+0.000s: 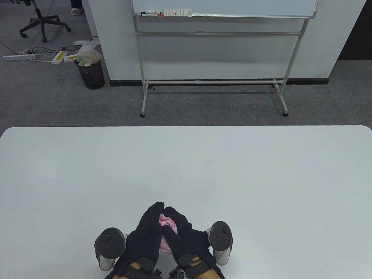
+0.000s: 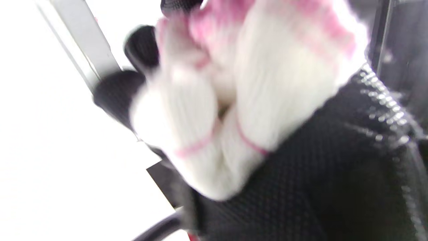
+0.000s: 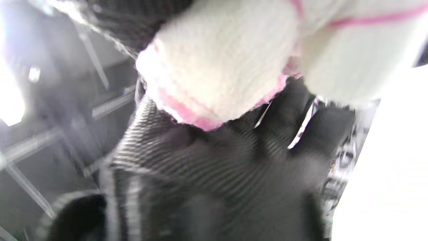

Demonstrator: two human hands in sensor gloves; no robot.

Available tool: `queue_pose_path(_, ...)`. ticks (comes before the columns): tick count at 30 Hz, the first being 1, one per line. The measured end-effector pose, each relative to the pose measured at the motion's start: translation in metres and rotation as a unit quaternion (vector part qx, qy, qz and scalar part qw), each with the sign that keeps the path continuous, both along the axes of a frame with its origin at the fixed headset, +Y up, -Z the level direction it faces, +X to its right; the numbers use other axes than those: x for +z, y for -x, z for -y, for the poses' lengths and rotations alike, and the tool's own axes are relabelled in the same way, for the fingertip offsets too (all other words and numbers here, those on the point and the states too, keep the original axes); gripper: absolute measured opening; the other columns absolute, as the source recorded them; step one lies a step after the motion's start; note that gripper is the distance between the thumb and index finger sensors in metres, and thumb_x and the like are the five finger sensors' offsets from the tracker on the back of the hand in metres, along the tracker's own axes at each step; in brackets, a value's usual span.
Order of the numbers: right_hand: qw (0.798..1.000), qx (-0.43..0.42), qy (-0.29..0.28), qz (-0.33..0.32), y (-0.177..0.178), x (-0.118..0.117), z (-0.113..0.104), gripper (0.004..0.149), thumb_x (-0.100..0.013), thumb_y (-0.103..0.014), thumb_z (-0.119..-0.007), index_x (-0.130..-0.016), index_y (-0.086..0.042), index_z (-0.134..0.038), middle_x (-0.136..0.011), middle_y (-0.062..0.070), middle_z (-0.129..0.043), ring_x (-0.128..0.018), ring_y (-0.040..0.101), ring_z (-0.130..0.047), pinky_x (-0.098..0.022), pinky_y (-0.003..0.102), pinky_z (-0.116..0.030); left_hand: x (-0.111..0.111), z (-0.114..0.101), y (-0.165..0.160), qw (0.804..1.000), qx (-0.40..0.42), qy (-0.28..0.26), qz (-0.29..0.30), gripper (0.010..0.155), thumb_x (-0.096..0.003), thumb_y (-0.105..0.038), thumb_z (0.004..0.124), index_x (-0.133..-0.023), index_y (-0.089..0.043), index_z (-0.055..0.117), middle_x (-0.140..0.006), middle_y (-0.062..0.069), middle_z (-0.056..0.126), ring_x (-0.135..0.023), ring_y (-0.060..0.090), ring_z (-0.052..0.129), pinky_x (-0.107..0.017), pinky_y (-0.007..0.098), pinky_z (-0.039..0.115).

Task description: Squeeze dry dish cloth into compact mass

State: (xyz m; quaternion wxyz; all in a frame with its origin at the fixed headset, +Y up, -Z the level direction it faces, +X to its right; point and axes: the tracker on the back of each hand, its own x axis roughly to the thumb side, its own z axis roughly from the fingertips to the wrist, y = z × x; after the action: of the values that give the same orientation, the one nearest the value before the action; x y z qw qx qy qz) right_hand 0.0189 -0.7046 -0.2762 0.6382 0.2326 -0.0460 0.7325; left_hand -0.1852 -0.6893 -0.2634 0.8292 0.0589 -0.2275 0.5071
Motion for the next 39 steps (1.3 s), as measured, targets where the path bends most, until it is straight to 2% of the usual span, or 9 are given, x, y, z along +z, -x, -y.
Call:
queue_pose_path(3,0.992,0.099,-0.057,0.055,-0.006,0.001,-0.004,0.066,-0.051,-0.046,-0.078,-0.102,-0.013,-0.052,-0.098,0.023,-0.058,-0.081,0.051,-0.074,-0.047,0.062,-0.071,0.001,-0.004,0.007,0.994,-0.100,-0.021,-0.046,0.069,-0.0546,-0.061,0.047,-0.110,-0.021,0.038,-0.116,0.019,0.038,-0.102,0.053,0.036,-0.070,0.068,0.036)
queue_pose_path(6,0.966,0.221,-0.104,0.084,-0.007,0.000,-0.005,0.066,-0.051,-0.046,-0.078,-0.102,-0.014,-0.052,-0.099,0.022,-0.057,-0.083,0.051,-0.072,-0.050,0.063,-0.069,-0.002,-0.004,0.013,0.978,-0.191,-0.015,-0.081,0.069,-0.0547,-0.060,0.048,-0.110,-0.020,0.039,-0.116,0.020,0.038,-0.101,0.053,0.036,-0.070,0.067,0.036)
queue_pose_path(8,0.943,0.296,-0.121,0.093,-0.004,-0.002,-0.003,0.066,-0.051,-0.046,-0.079,-0.102,-0.014,-0.053,-0.100,0.022,-0.057,-0.084,0.051,-0.071,-0.052,0.064,-0.068,-0.006,0.002,0.015,0.967,-0.234,0.017,-0.097,0.068,-0.0546,-0.060,0.049,-0.110,-0.020,0.040,-0.116,0.020,0.038,-0.101,0.053,0.034,-0.070,0.067,0.035)
queue_pose_path(16,0.872,0.482,-0.070,0.049,0.014,-0.012,0.024,0.064,-0.049,-0.044,-0.083,-0.101,-0.016,-0.059,-0.100,0.020,-0.060,-0.086,0.049,-0.071,-0.054,0.064,-0.065,-0.016,0.026,0.018,0.957,-0.269,0.067,-0.083,0.067,-0.0550,-0.059,0.049,-0.110,-0.020,0.040,-0.116,0.019,0.036,-0.102,0.052,0.029,-0.070,0.067,0.030)
queue_pose_path(22,0.845,0.532,-0.051,0.017,0.026,-0.021,0.054,0.067,-0.048,-0.044,-0.084,-0.103,-0.018,-0.055,-0.105,0.018,-0.056,-0.094,0.048,-0.064,-0.062,0.064,-0.060,-0.016,0.025,0.014,0.959,-0.269,0.048,-0.079,0.067,-0.0550,-0.058,0.050,-0.109,-0.020,0.041,-0.116,0.019,0.037,-0.102,0.051,0.029,-0.070,0.067,0.030)
queue_pose_path(24,0.833,0.551,-0.036,-0.016,0.030,-0.027,0.062,0.069,-0.049,-0.044,-0.083,-0.105,-0.019,-0.052,-0.108,0.016,-0.051,-0.099,0.047,-0.056,-0.068,0.064,-0.053,-0.017,0.026,0.014,0.959,-0.267,0.049,-0.076,0.066,-0.0550,-0.058,0.050,-0.109,-0.020,0.041,-0.116,0.019,0.037,-0.102,0.051,0.028,-0.070,0.067,0.030)
queue_pose_path(29,0.802,0.584,0.079,-0.095,0.040,-0.026,0.085,0.076,-0.053,-0.059,-0.066,-0.108,-0.029,-0.022,-0.114,0.005,-0.016,-0.109,0.036,-0.015,-0.077,0.058,-0.021,-0.018,0.029,0.016,0.962,-0.256,0.060,-0.072,0.066,-0.0552,-0.058,0.049,-0.109,-0.020,0.041,-0.116,0.019,0.037,-0.102,0.051,0.028,-0.070,0.067,0.030)
queue_pose_path(31,0.787,0.601,0.096,-0.097,0.044,-0.025,0.089,0.080,-0.053,-0.063,-0.063,-0.105,-0.033,-0.009,-0.112,0.000,-0.001,-0.107,0.031,0.001,-0.075,0.056,-0.008,-0.019,0.032,0.017,0.963,-0.250,0.068,-0.070,0.066,-0.0551,-0.058,0.050,-0.109,-0.020,0.041,-0.116,0.019,0.037,-0.102,0.051,0.028,-0.070,0.067,0.030)
queue_pose_path(39,0.792,0.590,0.113,-0.106,0.041,-0.024,0.093,0.084,-0.052,-0.066,-0.062,-0.103,-0.036,-0.002,-0.110,-0.003,0.008,-0.106,0.028,0.010,-0.073,0.054,0.001,-0.019,0.033,0.019,0.965,-0.245,0.064,-0.071,0.066,-0.0552,-0.058,0.049,-0.109,-0.020,0.041,-0.116,0.018,0.036,-0.102,0.051,0.028,-0.070,0.067,0.029)
